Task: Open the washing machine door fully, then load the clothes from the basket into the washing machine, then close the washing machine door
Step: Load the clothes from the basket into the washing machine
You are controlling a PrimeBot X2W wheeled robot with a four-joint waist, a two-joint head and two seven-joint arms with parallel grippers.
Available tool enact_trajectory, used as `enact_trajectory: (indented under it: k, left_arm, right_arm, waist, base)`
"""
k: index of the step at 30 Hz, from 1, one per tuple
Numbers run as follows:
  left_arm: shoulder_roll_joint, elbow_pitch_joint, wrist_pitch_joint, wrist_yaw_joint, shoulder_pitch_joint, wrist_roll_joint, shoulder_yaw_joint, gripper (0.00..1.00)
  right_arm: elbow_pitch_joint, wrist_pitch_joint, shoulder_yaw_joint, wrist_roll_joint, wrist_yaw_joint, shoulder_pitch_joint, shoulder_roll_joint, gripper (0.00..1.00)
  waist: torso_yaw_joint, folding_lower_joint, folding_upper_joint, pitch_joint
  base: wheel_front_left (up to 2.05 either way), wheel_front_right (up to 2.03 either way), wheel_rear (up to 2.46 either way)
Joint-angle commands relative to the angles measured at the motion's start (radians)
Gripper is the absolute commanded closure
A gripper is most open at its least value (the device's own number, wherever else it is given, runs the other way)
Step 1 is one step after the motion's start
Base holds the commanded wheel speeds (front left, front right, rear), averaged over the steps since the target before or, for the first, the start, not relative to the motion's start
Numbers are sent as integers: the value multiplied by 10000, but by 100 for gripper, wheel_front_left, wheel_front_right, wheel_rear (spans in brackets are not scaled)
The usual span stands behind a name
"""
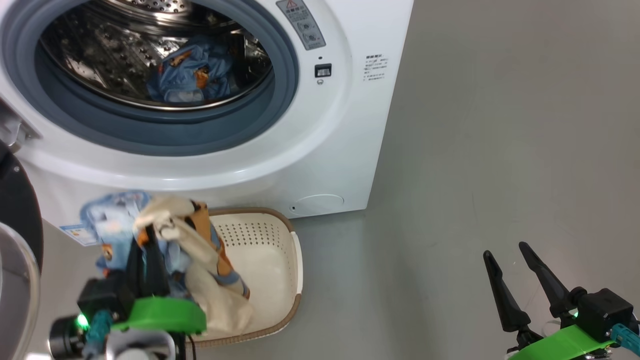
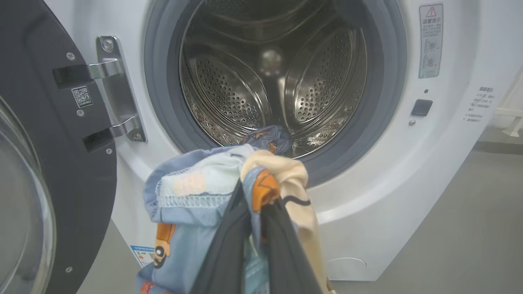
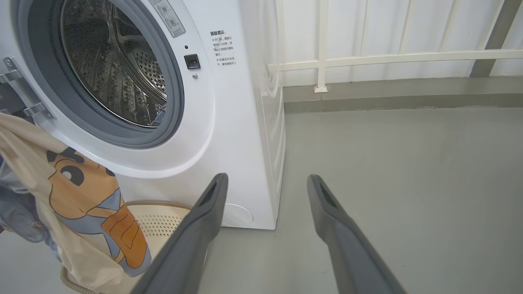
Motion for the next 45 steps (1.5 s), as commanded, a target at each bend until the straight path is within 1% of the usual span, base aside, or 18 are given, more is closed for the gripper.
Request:
enact_trajectory:
  k: [1, 9, 12, 19, 20, 21, 28, 30, 37, 41, 45]
  left_arm:
    - [129, -167, -65, -73, -550, 188, 405, 100]
    - [147, 148, -65, -411, -2080, 638, 840, 100]
    - [175, 398, -65, -547, -2775, 838, 860, 100]
    - [292, 1387, -65, -640, -4922, 1230, 868, 100]
    - [350, 1596, -65, -631, -5261, 1309, 869, 100]
    - [427, 2006, -65, -607, -5938, 1357, 949, 100]
    - [1059, 3679, -65, -397, -8007, 1707, 1204, 100]
    - [1124, 3914, -65, -375, -8265, 1660, 1300, 100]
    - [1938, 5608, -65, -268, -9994, 1812, 1555, 100]
    - [2301, 6460, -65, -189, -10906, 2006, 1483, 100]
    - [2486, 7014, -65, -36, -11699, 2090, 1451, 100]
  right_arm:
    - [-256, -48, 189, 68, 16, -247, -141, 0]
    - [-271, -48, 235, 178, 16, -470, -129, 0]
    - [-270, -48, 300, 229, 16, -574, -115, 0]
    - [-236, -48, 582, 415, 16, -975, -151, 0]
    - [-225, -48, 627, 447, 16, -1043, -161, 0]
    - [-200, -48, 726, 505, 16, -1168, -179, 0]
    - [-113, -48, 1086, 736, 16, -1554, -249, 0]
    - [-94, -48, 1144, 763, 16, -1610, -275, 0]
    - [19, -48, 1478, 1000, 16, -2006, -395, 0]
    - [57, -48, 1656, 1128, 16, -2181, -424, 0]
    - [100, -48, 1837, 1217, 16, -2312, -446, 0]
  waist:
    - [-24, 0, 0, 89]
    - [-207, 0, 0, 532]
    - [-324, 0, 0, 777]
    - [-746, 0, 0, 1653]
    - [-830, 0, 0, 1792]
    - [-1023, 0, 0, 2058]
    - [-1797, 0, 0, 3006]
    - [-1906, 0, 0, 3155]
    - [-2618, 0, 0, 4125]
    - [-2883, 0, 0, 4661]
    - [-3059, 0, 0, 5088]
  base:
    - [0, 0, 0]
    - [0, 0, 0]
    - [0, 0, 0]
    - [0, 0, 0]
    - [0, 0, 0]
    - [0, 0, 0]
    - [0, 0, 0]
    - [0, 0, 0]
    - [0, 0, 0]
    - [0, 0, 0]
    - [0, 0, 0]
